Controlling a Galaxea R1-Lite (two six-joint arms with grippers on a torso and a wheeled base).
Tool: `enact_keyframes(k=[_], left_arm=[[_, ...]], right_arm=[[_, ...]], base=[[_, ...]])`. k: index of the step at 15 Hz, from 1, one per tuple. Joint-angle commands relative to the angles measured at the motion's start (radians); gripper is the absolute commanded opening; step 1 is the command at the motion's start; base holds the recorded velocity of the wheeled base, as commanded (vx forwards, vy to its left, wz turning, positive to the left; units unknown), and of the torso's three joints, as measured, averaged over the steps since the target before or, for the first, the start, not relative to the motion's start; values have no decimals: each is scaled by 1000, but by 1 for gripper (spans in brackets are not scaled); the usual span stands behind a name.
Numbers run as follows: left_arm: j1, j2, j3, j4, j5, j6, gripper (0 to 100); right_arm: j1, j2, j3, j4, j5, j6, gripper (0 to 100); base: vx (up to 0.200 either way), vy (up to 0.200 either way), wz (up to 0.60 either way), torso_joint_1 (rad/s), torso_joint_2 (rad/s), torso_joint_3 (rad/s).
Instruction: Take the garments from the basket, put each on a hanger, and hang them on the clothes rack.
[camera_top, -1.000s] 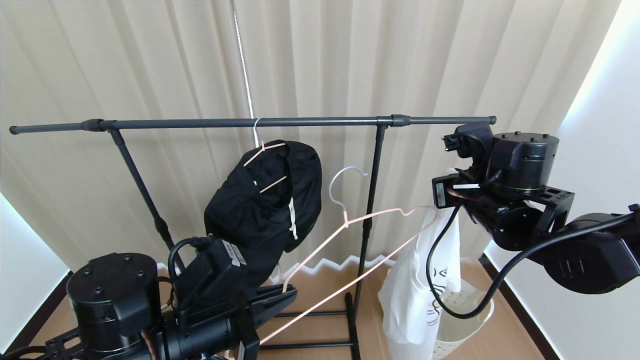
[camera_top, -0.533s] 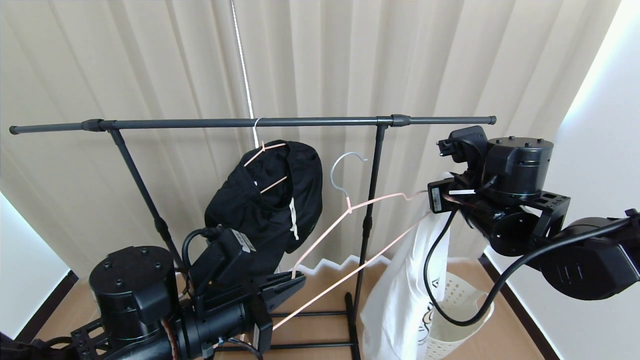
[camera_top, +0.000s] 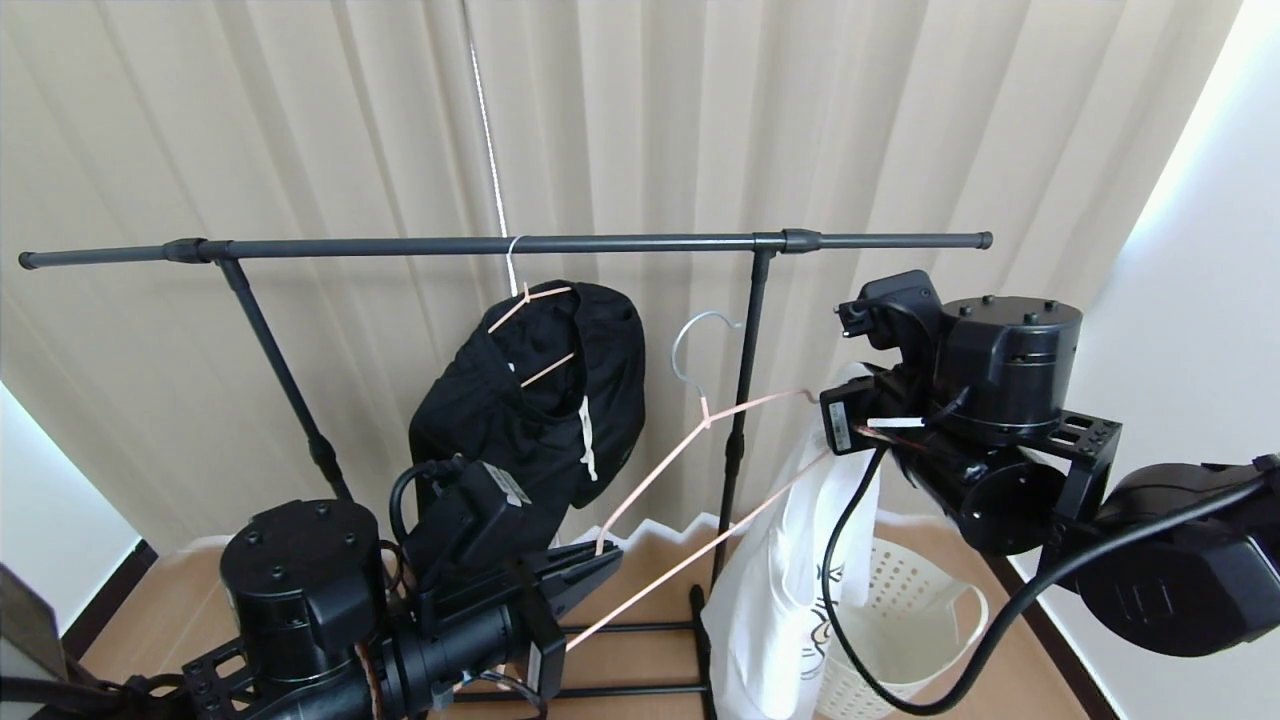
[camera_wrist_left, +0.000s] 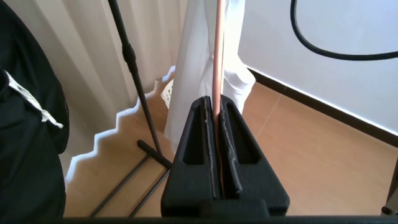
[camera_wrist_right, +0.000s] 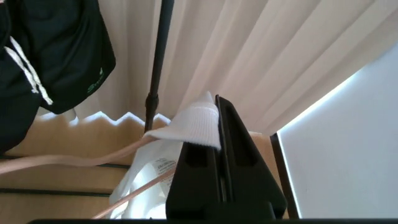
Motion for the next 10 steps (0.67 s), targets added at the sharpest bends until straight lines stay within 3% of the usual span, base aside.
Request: enact_keyframes(k=[1, 10], left_arm=[[-4, 10, -1, -1, 0, 0, 0], [-7, 10, 7, -1, 0, 2, 0]], right_arm=[[35, -21, 7, -1, -3, 0, 0], [195, -90, 32, -1, -6, 34, 0]], base=[[0, 0, 0, 0, 0, 0], [0, 0, 0, 0, 0, 0]])
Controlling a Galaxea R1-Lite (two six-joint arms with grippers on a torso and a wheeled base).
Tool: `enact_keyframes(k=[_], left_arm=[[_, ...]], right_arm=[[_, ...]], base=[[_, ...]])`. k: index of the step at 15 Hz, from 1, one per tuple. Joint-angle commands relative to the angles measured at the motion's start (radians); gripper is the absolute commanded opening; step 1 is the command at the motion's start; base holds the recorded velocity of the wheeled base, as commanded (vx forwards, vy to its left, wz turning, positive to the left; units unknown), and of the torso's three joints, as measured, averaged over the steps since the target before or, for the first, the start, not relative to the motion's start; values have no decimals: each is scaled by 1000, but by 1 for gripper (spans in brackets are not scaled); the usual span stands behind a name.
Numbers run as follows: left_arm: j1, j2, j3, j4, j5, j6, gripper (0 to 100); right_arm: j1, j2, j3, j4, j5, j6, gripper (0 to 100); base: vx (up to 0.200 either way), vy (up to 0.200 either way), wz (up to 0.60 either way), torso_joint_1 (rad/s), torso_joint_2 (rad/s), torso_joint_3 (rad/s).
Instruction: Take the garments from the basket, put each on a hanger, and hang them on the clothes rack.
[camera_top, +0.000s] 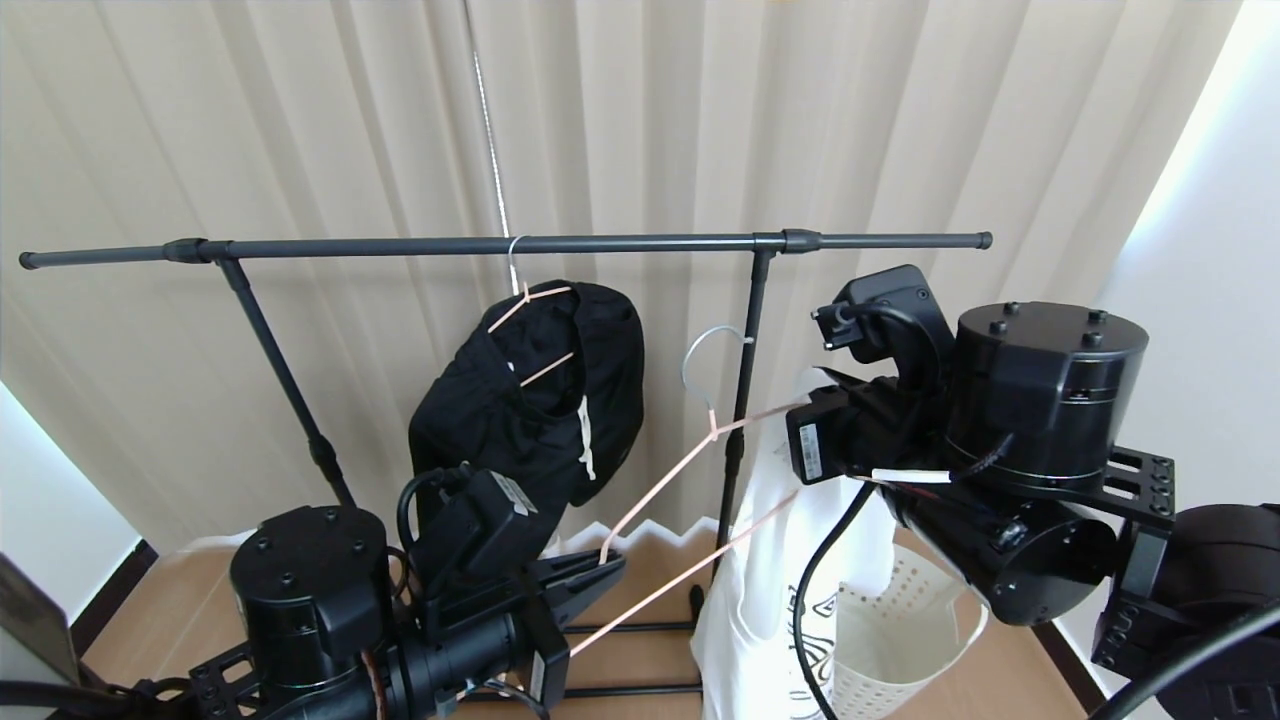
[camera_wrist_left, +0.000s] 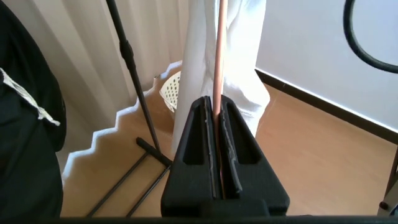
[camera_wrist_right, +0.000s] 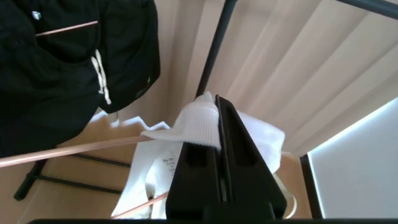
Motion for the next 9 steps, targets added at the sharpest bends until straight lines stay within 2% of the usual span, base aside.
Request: enact_keyframes(k=[1, 7, 9], left_arm=[[0, 2, 2, 0, 0, 0, 0], [0, 2, 4, -6, 0, 0, 0], [0, 2, 4, -20, 2, -1, 0]], right_arm=[[40, -11, 0, -1, 0, 7, 0], [157, -17, 0, -5, 0, 62, 0], [174, -16, 22, -53, -3, 62, 0]], base=[[0, 0, 0, 0, 0, 0], [0, 0, 0, 0, 0, 0], [0, 0, 0, 0, 0, 0]])
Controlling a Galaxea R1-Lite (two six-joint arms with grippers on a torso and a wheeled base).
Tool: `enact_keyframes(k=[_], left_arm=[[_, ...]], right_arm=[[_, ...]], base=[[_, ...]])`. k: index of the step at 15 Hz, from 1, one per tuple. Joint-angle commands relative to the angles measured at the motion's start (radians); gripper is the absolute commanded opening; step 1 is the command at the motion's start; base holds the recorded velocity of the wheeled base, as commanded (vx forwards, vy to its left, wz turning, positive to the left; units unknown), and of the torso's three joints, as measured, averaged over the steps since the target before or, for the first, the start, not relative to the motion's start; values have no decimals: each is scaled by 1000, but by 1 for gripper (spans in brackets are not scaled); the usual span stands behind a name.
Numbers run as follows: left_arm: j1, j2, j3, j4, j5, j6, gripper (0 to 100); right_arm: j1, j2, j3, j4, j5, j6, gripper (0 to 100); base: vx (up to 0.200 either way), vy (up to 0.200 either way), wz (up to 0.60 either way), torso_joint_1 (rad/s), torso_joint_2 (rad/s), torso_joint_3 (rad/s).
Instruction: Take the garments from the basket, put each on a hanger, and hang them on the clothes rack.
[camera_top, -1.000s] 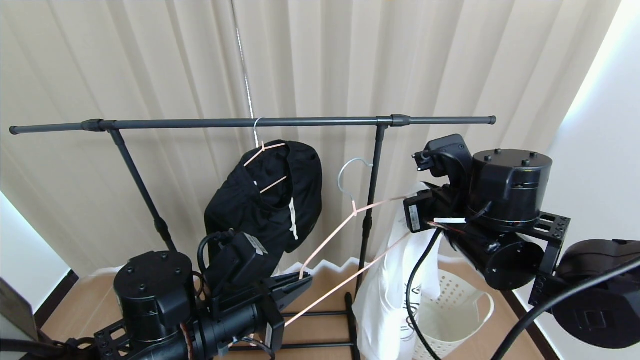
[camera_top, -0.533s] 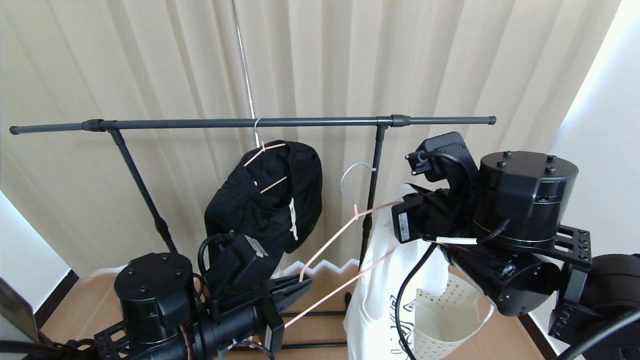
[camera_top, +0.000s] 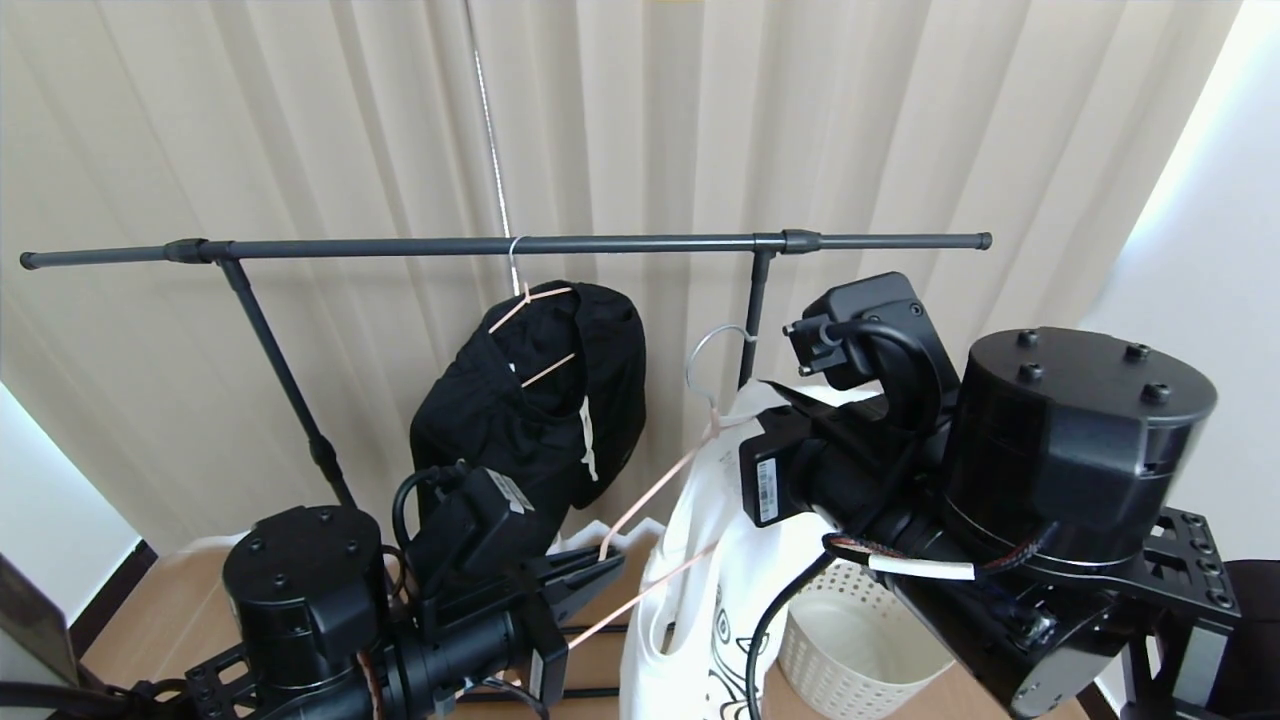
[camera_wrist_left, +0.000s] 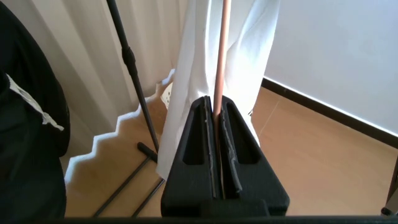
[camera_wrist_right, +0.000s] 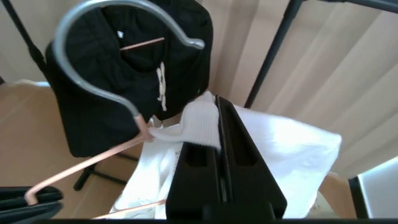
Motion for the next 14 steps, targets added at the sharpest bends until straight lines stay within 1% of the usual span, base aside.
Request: enact_keyframes(k=[1, 4, 6, 7, 10, 12, 14], left_arm=[[0, -1, 2, -9, 4, -1, 0], [3, -5, 2, -42, 15, -1, 0], [3, -12, 8, -47, 22, -1, 0], [4, -18, 14, -47, 22, -1, 0], [6, -21, 22, -55, 24, -1, 0], [10, -28, 64, -114, 24, -1, 0], [12, -23, 81, -148, 22, -1, 0]], right_arm=[[13, 1, 22, -42, -1, -10, 0], [8, -2, 22, -51, -1, -18, 0], [8, -5, 24, -51, -1, -16, 0], [8, -8, 22, -51, -1, -18, 100], [-2, -19, 21, -51, -1, -19, 100], [-58, -48, 11, -51, 1, -32, 100], [-61, -57, 8, -52, 2, -32, 100]], base=[[0, 0, 0, 0, 0, 0], [0, 0, 0, 0, 0, 0], [0, 0, 0, 0, 0, 0], [0, 0, 0, 0, 0, 0], [0, 0, 0, 0, 0, 0], [0, 0, 0, 0, 0, 0], [0, 0, 0, 0, 0, 0]])
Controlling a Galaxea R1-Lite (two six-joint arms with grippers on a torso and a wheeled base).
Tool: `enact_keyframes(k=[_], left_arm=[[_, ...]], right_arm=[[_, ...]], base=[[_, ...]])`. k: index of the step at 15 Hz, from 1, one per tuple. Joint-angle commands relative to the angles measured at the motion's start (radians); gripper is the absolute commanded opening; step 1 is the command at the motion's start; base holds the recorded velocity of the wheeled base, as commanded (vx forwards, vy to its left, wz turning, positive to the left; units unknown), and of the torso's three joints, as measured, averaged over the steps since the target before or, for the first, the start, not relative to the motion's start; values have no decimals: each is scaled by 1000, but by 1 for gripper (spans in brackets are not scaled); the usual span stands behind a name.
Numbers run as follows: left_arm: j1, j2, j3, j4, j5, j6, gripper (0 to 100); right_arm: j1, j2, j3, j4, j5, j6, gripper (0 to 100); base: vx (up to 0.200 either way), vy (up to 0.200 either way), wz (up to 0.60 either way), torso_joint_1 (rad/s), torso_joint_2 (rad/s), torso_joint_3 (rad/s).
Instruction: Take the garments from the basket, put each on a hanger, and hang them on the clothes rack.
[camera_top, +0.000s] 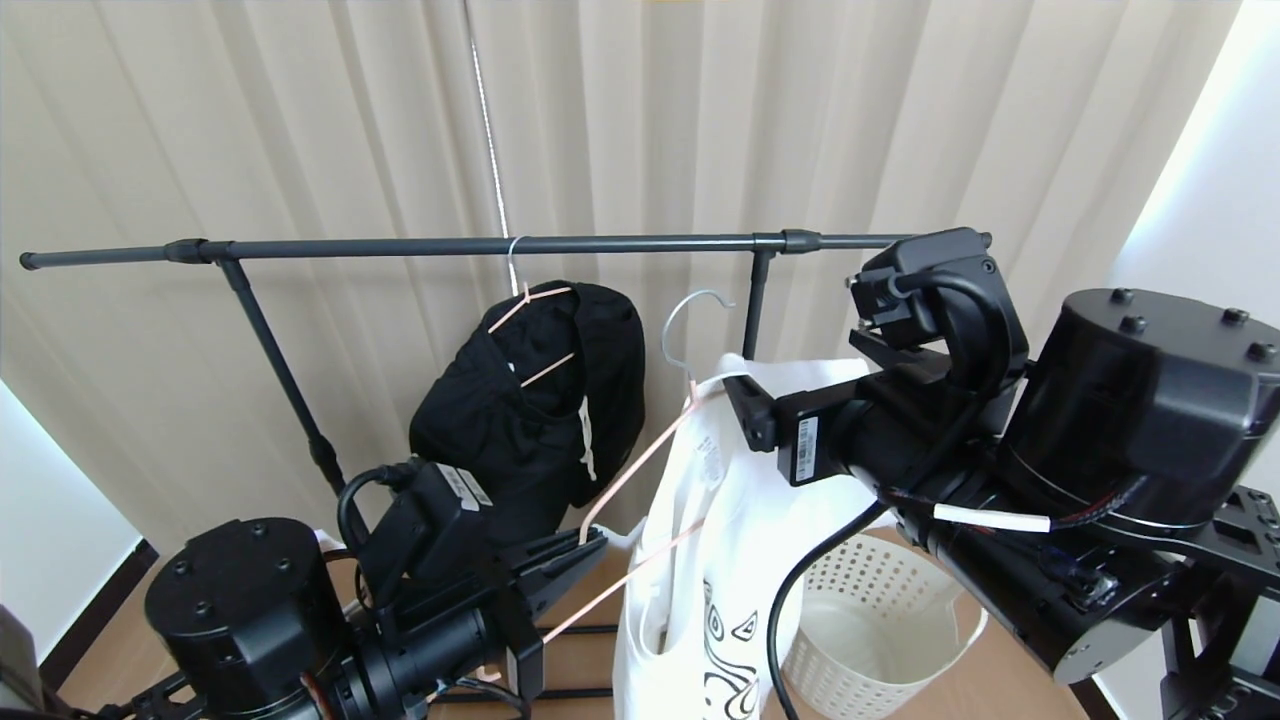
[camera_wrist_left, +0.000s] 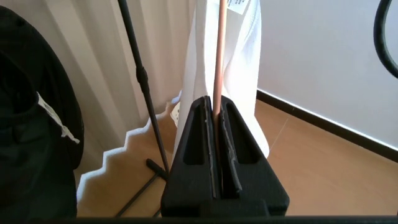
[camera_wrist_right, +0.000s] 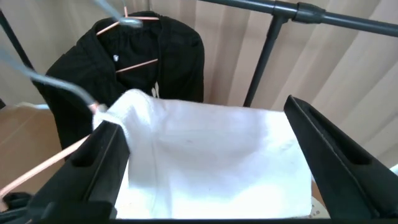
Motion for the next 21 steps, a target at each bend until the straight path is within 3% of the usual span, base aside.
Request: enact_keyframes(k=[1, 19, 21], left_arm=[[1, 1, 9, -6, 0, 0, 0], [71, 1, -41, -68, -14, -69, 0], [95, 1, -30, -68, -42, -67, 0]], right_arm=[[-7, -10, -1, -1, 0, 0, 100], [15, -4, 42, 6, 11, -3, 100], [-4, -32, 60, 11, 59, -19, 100]], base=[[0, 0, 0, 0, 0, 0], [0, 0, 0, 0, 0, 0], [0, 0, 0, 0, 0, 0]])
